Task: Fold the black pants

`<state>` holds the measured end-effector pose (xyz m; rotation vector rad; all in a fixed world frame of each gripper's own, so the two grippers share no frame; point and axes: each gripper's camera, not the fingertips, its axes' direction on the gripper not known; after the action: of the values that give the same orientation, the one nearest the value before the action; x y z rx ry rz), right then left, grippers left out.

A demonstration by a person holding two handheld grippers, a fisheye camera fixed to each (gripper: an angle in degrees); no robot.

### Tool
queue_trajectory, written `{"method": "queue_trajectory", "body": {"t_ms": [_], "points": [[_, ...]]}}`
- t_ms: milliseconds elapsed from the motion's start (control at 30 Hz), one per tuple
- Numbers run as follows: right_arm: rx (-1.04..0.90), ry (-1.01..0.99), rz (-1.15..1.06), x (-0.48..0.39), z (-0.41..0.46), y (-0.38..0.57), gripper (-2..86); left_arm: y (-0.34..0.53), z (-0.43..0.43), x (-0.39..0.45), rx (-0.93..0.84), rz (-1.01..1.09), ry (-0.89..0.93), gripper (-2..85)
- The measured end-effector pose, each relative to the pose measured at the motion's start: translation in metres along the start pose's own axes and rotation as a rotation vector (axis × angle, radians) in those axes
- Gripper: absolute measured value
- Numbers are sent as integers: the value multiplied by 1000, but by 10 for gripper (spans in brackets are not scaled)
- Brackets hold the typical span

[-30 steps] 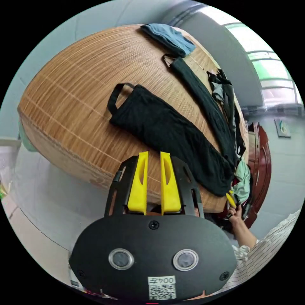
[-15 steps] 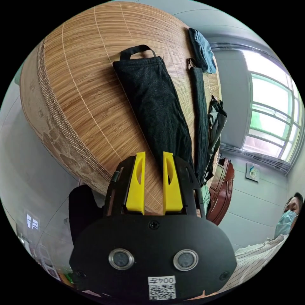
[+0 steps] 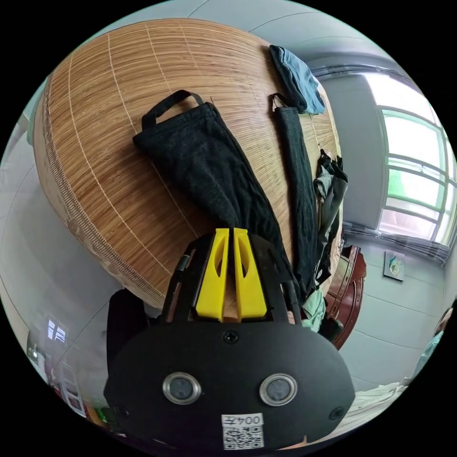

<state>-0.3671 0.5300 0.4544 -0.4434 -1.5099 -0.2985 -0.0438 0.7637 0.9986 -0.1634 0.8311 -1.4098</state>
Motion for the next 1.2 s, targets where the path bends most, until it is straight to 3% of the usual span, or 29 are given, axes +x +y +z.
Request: {"method": "queue_trajectory", "body": {"t_ms": [167,267,367,667,967,1200], "points": [[-127,194,-387,-71,76,-46,123,-17,1,20,-64,27,-60,24],[-188,309,-506,-94,113,-56,109,-27,5,26,-105,57,-74,26],[-195,329,-494,-102,130,-66,54,-35,8,28,-132,87,-96,32],[-235,237,-352,-102,131,-74,36,-41,5,19,-186,155,-79,76],[-179,159,-230,-88,105,-67,38,-51,18,-15,-147,-24,216,142],[-161,136,-230,-84,79,-53,39,-63,33,-11,-113,-35,233,110]]}}
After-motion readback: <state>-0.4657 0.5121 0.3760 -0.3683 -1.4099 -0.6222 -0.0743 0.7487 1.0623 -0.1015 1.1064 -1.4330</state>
